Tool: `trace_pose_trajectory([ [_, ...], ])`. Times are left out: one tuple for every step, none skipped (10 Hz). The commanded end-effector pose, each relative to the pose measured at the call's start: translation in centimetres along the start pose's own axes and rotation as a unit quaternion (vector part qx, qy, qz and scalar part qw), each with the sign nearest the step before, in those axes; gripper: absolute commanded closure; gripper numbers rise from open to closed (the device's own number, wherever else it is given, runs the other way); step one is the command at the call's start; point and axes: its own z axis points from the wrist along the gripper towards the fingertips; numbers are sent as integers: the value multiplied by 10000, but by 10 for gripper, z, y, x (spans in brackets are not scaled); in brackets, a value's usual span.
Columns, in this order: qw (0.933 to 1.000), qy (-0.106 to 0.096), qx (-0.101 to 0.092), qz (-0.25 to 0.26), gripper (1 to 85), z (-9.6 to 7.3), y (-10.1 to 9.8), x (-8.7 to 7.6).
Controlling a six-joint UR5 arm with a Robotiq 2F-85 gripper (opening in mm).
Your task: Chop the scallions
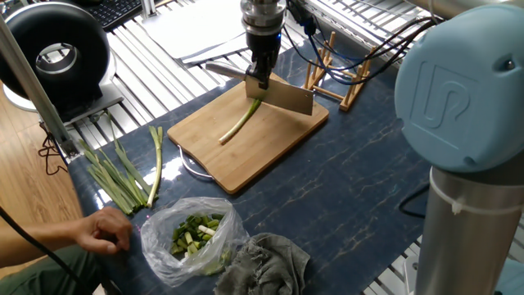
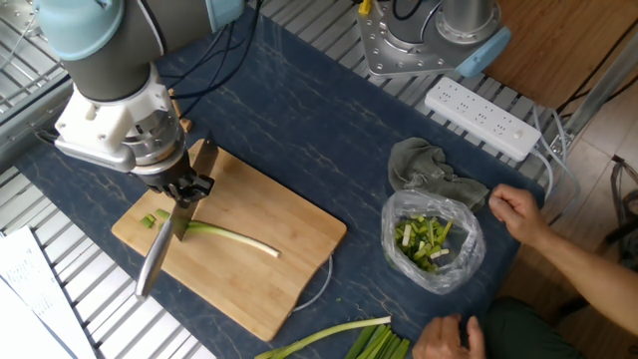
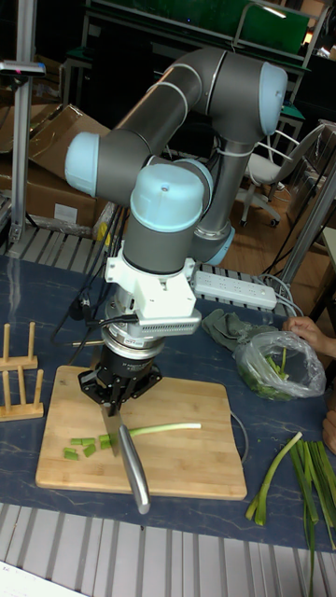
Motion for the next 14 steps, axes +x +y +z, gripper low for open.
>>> trace_pose_trajectory([
  [9976, -190, 609, -268, 840, -6, -35, -9],
  [9965, -182, 763, -276, 840, -9, -38, -8],
  [9966, -141, 755, -312, 840, -11, -39, -8],
  [9978, -112, 623, -214, 840, -11, -31, -6],
  [9983, -105, 545, -191, 840, -12, -26, -5],
  [9986, -83, 502, -164, 840, -11, -23, -4],
  [9987, -92, 481, -155, 840, -11, -21, -4],
  [9989, -106, 429, -151, 840, -10, -18, -5],
  [9991, -100, 384, -125, 840, -9, -15, -5],
  [9995, -114, 279, -10, 840, -6, -6, -5],
  [9996, -127, 174, 157, 840, -2, 6, -5],
  [9995, -132, 165, 250, 840, 1, 14, -5],
  [9992, -136, 181, 318, 840, 1, 21, -5],
  [9993, -91, 173, 334, 840, -4, 25, -1],
])
